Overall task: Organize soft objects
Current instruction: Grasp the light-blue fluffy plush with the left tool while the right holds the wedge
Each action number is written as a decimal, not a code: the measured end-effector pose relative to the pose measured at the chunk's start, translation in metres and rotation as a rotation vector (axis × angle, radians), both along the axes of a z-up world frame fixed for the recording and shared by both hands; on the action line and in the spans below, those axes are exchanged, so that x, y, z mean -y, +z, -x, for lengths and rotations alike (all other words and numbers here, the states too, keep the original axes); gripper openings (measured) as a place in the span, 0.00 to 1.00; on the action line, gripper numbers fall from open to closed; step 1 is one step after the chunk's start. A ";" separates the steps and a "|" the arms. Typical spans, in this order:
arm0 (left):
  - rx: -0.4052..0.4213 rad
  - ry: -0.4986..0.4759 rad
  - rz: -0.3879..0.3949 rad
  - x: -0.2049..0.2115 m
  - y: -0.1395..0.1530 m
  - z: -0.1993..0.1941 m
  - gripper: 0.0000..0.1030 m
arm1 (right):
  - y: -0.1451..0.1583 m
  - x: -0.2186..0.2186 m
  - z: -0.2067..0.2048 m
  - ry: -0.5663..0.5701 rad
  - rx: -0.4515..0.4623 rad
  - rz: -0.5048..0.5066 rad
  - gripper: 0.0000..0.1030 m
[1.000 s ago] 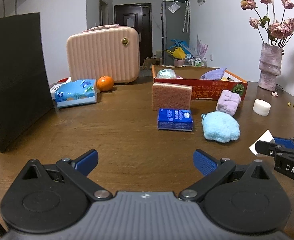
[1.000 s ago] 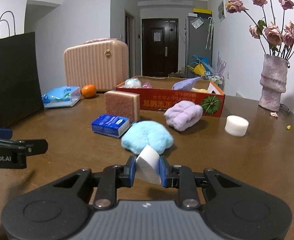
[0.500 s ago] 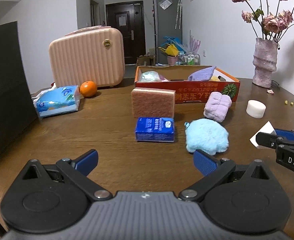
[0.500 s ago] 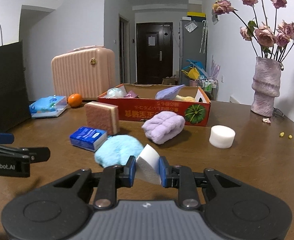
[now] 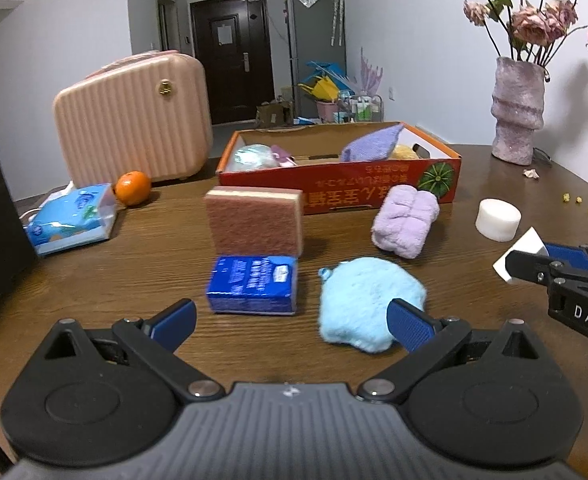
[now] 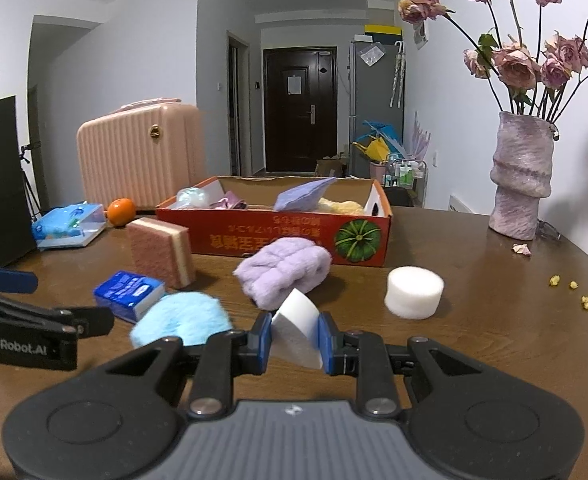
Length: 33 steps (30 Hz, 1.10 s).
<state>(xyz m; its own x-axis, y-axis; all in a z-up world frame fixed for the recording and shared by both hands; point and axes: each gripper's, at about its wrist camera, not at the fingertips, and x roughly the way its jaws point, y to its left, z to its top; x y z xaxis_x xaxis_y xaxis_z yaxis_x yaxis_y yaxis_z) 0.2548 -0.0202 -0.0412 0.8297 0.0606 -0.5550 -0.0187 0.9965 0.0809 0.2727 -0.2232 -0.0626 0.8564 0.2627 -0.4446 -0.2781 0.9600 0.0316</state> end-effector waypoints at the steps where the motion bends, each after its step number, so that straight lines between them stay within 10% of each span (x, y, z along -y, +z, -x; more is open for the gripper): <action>1: -0.006 -0.004 -0.001 0.003 -0.001 -0.004 1.00 | 0.000 0.002 -0.003 -0.002 0.000 0.001 0.23; 33: -0.146 -0.103 0.006 0.052 -0.049 -0.087 1.00 | -0.026 0.047 -0.064 -0.051 -0.067 -0.018 0.24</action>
